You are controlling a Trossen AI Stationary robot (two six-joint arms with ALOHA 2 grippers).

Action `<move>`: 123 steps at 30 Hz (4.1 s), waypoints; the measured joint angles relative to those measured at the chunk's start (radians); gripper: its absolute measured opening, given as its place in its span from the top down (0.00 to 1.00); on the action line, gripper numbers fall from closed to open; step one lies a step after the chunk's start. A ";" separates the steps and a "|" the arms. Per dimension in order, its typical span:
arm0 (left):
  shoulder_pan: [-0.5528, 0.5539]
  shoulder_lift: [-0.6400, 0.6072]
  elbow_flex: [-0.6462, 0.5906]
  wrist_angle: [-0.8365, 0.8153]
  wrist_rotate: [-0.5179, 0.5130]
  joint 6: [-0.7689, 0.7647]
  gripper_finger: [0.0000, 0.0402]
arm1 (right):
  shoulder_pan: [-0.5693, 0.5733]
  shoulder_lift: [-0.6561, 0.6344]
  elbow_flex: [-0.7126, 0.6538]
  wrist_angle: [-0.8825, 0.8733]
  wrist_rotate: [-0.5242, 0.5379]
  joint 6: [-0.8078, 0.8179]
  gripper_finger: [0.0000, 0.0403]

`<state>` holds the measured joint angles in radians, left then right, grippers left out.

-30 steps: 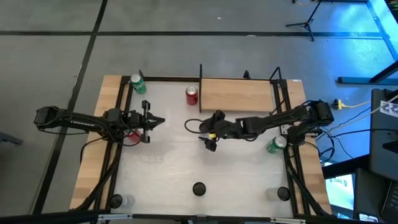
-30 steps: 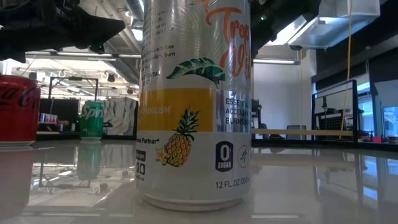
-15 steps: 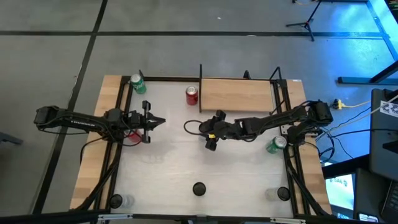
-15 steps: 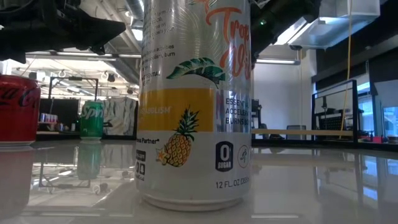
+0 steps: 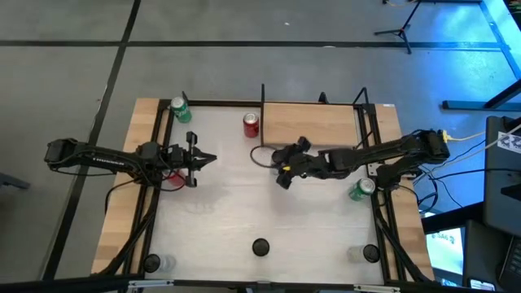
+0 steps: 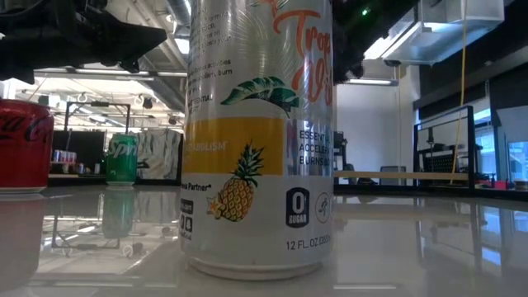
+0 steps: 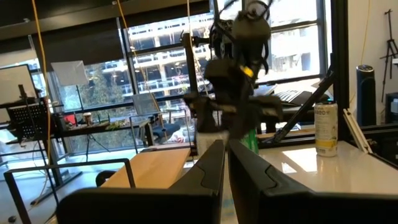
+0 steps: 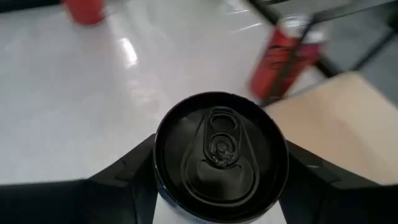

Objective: Place canned beverage on shelf
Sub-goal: Put the right white blue soda can on the shelf, then put the white blue soda can on the shelf aligned with the other white blue soda can

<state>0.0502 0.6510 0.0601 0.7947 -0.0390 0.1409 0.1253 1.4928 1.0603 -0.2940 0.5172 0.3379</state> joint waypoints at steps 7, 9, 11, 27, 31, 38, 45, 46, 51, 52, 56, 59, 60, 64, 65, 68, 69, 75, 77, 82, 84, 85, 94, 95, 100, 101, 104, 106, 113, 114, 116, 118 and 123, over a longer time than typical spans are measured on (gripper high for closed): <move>0.000 0.000 0.000 0.002 -0.003 -0.001 0.96 | -0.017 -0.169 0.000 -0.192 0.190 0.079 0.41; 0.000 0.000 0.000 0.004 -0.004 -0.001 0.96 | -0.034 -0.213 0.000 -0.239 0.259 0.106 0.41; 0.000 0.000 0.000 0.005 -0.011 -0.001 0.96 | -0.057 -0.251 0.000 -0.284 0.319 0.124 0.41; 0.000 0.000 0.000 0.006 -0.101 -0.034 0.96 | -0.482 -0.299 0.000 -0.414 0.331 0.102 0.41; 0.000 0.000 0.000 0.006 -0.101 -0.034 0.96 | -0.602 -0.298 -0.005 -0.403 0.274 0.075 0.41; 0.000 0.000 0.000 0.006 -0.102 -0.033 0.96 | -0.723 -0.297 -0.040 -0.403 0.242 0.064 0.41; 0.000 0.000 0.000 0.006 -0.102 -0.033 0.96 | -0.788 -0.297 -0.098 -0.354 0.222 0.050 0.41; 0.000 0.000 0.000 0.006 -0.102 -0.033 0.96 | -0.797 -0.297 -0.104 -0.345 0.216 0.048 0.41; 0.000 0.000 0.000 0.006 -0.102 -0.033 0.96 | -0.836 -0.297 -0.132 -0.282 0.174 0.025 0.41; 0.000 0.000 0.000 0.006 -0.103 -0.032 0.96 | -0.843 -0.297 -0.136 -0.272 0.170 0.023 0.41; 0.000 0.000 0.000 0.005 -0.110 -0.032 0.96 | -0.875 -0.297 -0.155 -0.230 0.142 0.018 0.41; 0.000 0.000 0.000 0.003 -0.110 -0.032 0.96 | -0.899 -0.297 -0.163 -0.224 0.136 0.016 0.41; 0.000 0.000 0.000 0.003 -0.110 -0.032 0.96 | -0.906 -0.297 -0.165 -0.222 0.136 0.014 0.41; 0.000 0.000 0.000 0.003 -0.110 -0.027 0.96 | -0.930 -0.297 -0.167 -0.220 0.133 0.007 0.41; 0.000 0.000 0.000 0.003 -0.110 -0.022 0.96 | -0.936 -0.297 -0.167 -0.218 0.126 0.001 0.41; 0.000 0.000 0.000 0.003 -0.110 -0.019 0.96 | -0.953 -0.297 -0.167 -0.210 0.097 -0.002 0.41; 0.000 0.000 0.000 0.003 -0.110 -0.019 0.96 | -0.953 -0.297 -0.167 -0.204 0.086 -0.001 0.41; 0.000 0.000 0.000 0.003 -0.110 -0.019 0.96 | -0.952 -0.296 -0.167 -0.179 0.065 0.001 0.41; 0.000 0.000 0.000 0.003 -0.110 -0.019 0.96 | -0.952 -0.294 -0.167 -0.181 0.064 0.000 0.41; 0.000 0.000 0.000 0.003 -0.110 -0.023 0.96 | -0.952 -0.271 -0.167 -0.181 0.064 -0.003 0.41; 0.000 0.000 0.000 0.003 -0.110 -0.023 0.96 | -0.952 -0.262 -0.167 -0.171 0.065 -0.004 0.38; 0.000 0.000 0.000 0.003 -0.110 -0.023 0.96 | -0.952 -0.260 -0.167 -0.168 0.065 -0.004 0.37; 0.000 0.000 0.000 0.001 -0.105 -0.027 0.96 | -0.950 -0.260 -0.167 -0.176 0.074 -0.031 0.29; 0.000 0.000 0.000 0.000 -0.102 -0.028 0.96 | -0.950 -0.259 -0.167 -0.175 0.074 -0.032 0.28; 0.000 0.000 0.000 0.000 -0.101 -0.029 0.96 | -0.950 -0.259 -0.167 -0.178 0.074 -0.035 0.23; 0.000 0.000 0.000 0.000 -0.101 -0.029 0.96 | -0.950 -0.259 -0.167 -0.178 0.075 -0.035 0.22; 0.000 0.000 0.000 -0.001 -0.101 -0.028 0.96 | -0.950 -0.259 -0.162 -0.181 0.074 -0.037 0.19; 0.000 0.000 0.000 -0.001 -0.101 -0.029 0.96 | -0.950 -0.262 -0.152 -0.181 0.072 -0.055 0.18; 0.000 0.000 0.000 0.000 -0.101 -0.027 0.96 | -0.949 -0.299 -0.081 -0.236 0.031 -0.083 0.16; 0.000 0.000 0.000 0.000 -0.101 -0.027 0.96 | -0.949 -0.305 -0.069 -0.255 0.030 -0.083 0.16; 0.000 0.000 0.000 0.000 -0.101 -0.027 0.96 | -0.949 -0.317 -0.047 -0.293 0.028 -0.083 0.16; 0.000 0.000 0.000 0.000 -0.101 -0.027 0.96 | -0.949 -0.333 -0.025 -0.326 0.018 -0.083 0.16; 0.000 0.000 0.000 0.000 -0.101 -0.026 0.96 | -0.927 -0.371 0.009 -0.369 -0.106 -0.085 0.16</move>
<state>0.0502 0.6509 0.0601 0.7944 -0.1402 0.1146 -0.8019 1.1221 1.0698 -0.6632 0.4113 0.2526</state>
